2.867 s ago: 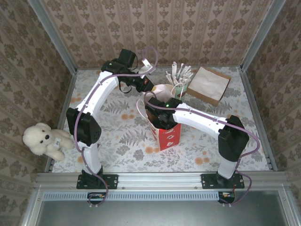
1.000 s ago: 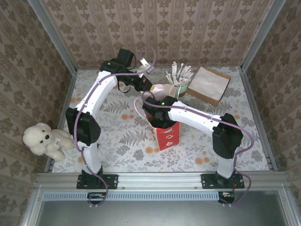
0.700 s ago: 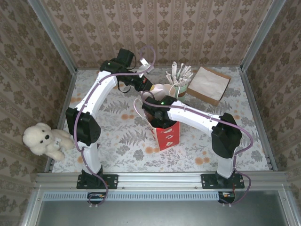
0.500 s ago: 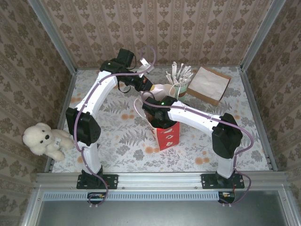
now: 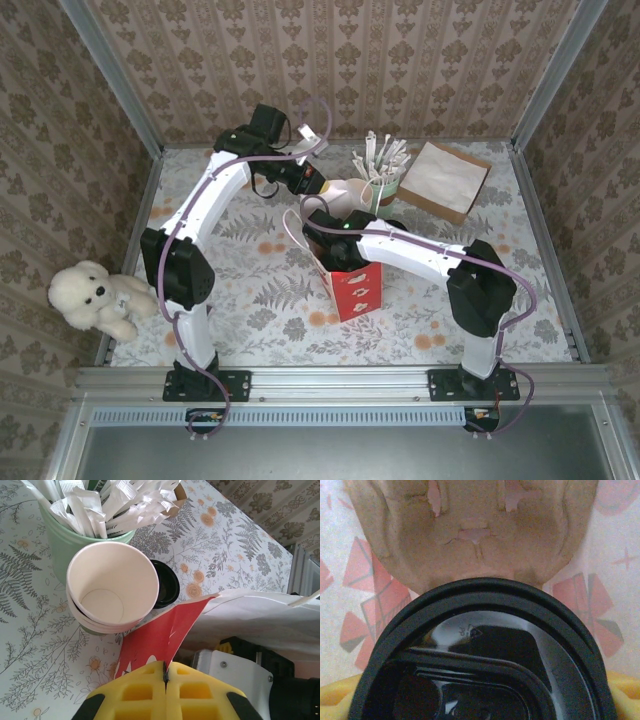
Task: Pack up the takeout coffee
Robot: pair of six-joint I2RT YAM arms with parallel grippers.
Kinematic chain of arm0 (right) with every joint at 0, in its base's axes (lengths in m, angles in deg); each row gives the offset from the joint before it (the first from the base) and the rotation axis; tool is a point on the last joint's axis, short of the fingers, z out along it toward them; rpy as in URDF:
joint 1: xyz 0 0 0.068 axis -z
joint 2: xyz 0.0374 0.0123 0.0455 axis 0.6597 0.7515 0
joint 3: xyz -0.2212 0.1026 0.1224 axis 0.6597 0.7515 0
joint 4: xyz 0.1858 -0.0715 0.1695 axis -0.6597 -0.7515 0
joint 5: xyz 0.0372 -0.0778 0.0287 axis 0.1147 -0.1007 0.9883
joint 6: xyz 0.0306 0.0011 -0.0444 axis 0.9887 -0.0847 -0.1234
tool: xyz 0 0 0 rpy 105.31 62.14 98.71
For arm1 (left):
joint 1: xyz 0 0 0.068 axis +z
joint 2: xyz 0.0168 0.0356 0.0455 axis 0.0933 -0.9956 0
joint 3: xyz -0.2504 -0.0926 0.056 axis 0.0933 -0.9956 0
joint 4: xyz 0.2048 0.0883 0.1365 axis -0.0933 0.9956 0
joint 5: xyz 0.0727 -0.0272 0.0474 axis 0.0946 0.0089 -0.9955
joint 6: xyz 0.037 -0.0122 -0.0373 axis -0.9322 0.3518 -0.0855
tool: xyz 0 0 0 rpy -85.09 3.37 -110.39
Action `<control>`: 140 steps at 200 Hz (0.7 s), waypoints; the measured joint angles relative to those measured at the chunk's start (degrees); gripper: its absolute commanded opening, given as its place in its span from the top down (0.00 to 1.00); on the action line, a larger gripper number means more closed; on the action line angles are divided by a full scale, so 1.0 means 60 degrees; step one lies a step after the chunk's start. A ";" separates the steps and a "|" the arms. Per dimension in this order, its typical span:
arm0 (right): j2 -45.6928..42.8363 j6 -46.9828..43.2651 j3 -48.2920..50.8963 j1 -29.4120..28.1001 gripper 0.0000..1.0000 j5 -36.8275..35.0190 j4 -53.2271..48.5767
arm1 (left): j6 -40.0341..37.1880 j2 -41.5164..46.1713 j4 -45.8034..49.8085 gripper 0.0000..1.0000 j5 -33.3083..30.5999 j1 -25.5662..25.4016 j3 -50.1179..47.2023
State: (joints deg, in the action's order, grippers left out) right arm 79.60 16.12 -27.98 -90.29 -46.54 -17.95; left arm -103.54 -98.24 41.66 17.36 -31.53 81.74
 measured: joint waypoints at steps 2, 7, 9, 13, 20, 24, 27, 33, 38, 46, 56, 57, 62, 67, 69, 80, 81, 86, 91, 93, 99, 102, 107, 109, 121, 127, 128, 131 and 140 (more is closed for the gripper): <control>0.0011 0.0000 0.0004 0.0000 0.54 -0.0022 0.0022 | 0.0000 0.0000 0.0000 1.00 0.0000 0.0000 0.0000; 0.0047 0.0000 0.0015 0.0000 0.54 -0.0062 0.0091 | 0.0000 0.0000 0.0000 1.00 0.0000 -0.0007 0.0000; 0.0066 0.0000 0.0015 0.0000 0.54 -0.0080 0.0124 | 0.0000 0.0000 -0.0004 1.00 0.0000 -0.0007 0.0000; 0.0084 0.0000 0.0015 0.0000 0.54 -0.0117 0.0160 | 0.0000 0.0000 -0.0004 1.00 -0.0004 -0.0007 0.0000; 0.0135 -0.0004 0.0015 0.0000 0.54 -0.0171 0.0240 | 0.0000 0.0000 -0.0004 1.00 -0.0004 -0.0004 0.0000; 0.0157 -0.0004 0.0015 0.0000 0.54 -0.0197 0.0270 | 0.0000 0.0000 -0.0004 1.00 -0.0007 -0.0004 0.0000; 0.0164 -0.0004 0.0015 0.0000 0.54 -0.0204 0.0291 | 0.0000 0.0000 -0.0004 1.00 -0.0007 -0.0004 -0.0004; 0.0182 -0.0007 0.0015 0.0000 0.54 -0.0219 0.0302 | 0.0000 0.0000 -0.0004 1.00 -0.0022 -0.0004 -0.0004; 0.0186 -0.0007 0.0015 0.0000 0.53 -0.0222 0.0302 | 0.0000 0.0000 -0.0004 1.00 -0.0033 -0.0004 -0.0004; 0.0186 -0.0004 0.0011 0.0000 0.53 -0.0186 0.0244 | 0.0000 0.0000 0.0004 1.00 -0.0036 -0.0007 -0.0004; 0.0171 0.0000 0.0004 -0.0004 0.53 -0.0168 0.0193 | 0.0000 0.0000 0.0007 1.00 -0.0036 -0.0011 -0.0040; 0.0171 0.0000 0.0000 -0.0004 0.53 -0.0164 0.0189 | 0.0000 0.0000 0.0007 1.00 -0.0036 -0.0015 -0.0044; 0.0168 0.0000 -0.0011 -0.0004 0.53 -0.0146 0.0157 | 0.0000 0.0000 0.0007 1.00 -0.0036 -0.0015 -0.0058; 0.0157 0.0000 -0.0022 -0.0004 0.53 -0.0120 0.0131 | 0.0000 0.0000 0.0007 1.00 -0.0033 -0.0015 -0.0066; 0.0146 0.0000 -0.0018 -0.0004 0.53 -0.0120 0.0127 | 0.0000 0.0000 0.0007 1.00 -0.0033 -0.0015 -0.0073; 0.0127 0.0004 -0.0018 -0.0004 0.53 -0.0080 0.0066 | 0.0000 0.0000 0.0007 1.00 -0.0036 -0.0015 -0.0073; 0.0124 0.0004 -0.0018 -0.0004 0.53 -0.0076 0.0066 | 0.0000 0.0000 0.0007 1.00 -0.0036 -0.0015 -0.0073; 0.0117 0.0004 -0.0018 -0.0004 0.53 -0.0047 0.0036 | 0.0000 0.0000 0.0011 1.00 -0.0036 -0.0018 -0.0073; 0.0109 0.0004 -0.0022 -0.0004 0.53 -0.0036 0.0015 | 0.0000 0.0000 0.0011 1.00 -0.0040 -0.0018 -0.0073; 0.0102 0.0004 -0.0025 -0.0004 0.53 -0.0029 0.0000 | 0.0004 0.0000 0.0011 1.00 -0.0040 -0.0022 -0.0076; 0.0102 0.0007 -0.0025 -0.0004 0.53 -0.0004 -0.0040 | 0.0004 0.0000 0.0011 1.00 -0.0055 -0.0025 -0.0080; 0.0087 0.0007 -0.0036 -0.0004 0.53 0.0015 -0.0055 | 0.0007 0.0000 0.0011 1.00 -0.0073 -0.0029 -0.0080; 0.0080 0.0004 -0.0062 -0.0004 0.53 0.0044 -0.0091 | 0.0033 0.0000 0.0015 1.00 -0.0080 -0.0036 -0.0080; 0.0076 0.0004 -0.0073 -0.0004 0.53 0.0058 -0.0109 | 0.0040 0.0000 0.0015 1.00 -0.0091 -0.0040 -0.0080; 0.0076 0.0007 -0.0117 -0.0015 0.52 0.0193 -0.0317 | 0.0113 0.0000 0.0015 1.00 -0.0138 -0.0069 -0.0080; 0.0076 0.0007 -0.0164 -0.0015 0.52 0.0277 -0.0401 | 0.0146 0.0004 0.0015 1.00 -0.0171 -0.0080 -0.0080; 0.0076 0.0007 -0.0175 -0.0015 0.52 0.0291 -0.0423 | 0.0149 0.0004 0.0015 1.00 -0.0175 -0.0080 -0.0080; 0.0076 0.0004 -0.0189 -0.0015 0.52 0.0317 -0.0448 | 0.0175 0.0007 0.0015 1.00 -0.0182 -0.0087 -0.0080; 0.0080 0.0004 -0.0240 -0.0015 0.51 0.0390 -0.0557 | 0.0233 0.0022 0.0015 1.00 -0.0248 -0.0087 -0.0091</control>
State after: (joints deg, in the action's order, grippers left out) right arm 80.08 16.14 -29.43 -90.38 -44.20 -21.30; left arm -102.14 -98.11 41.75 15.88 -32.05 81.19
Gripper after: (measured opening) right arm 0.799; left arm 0.046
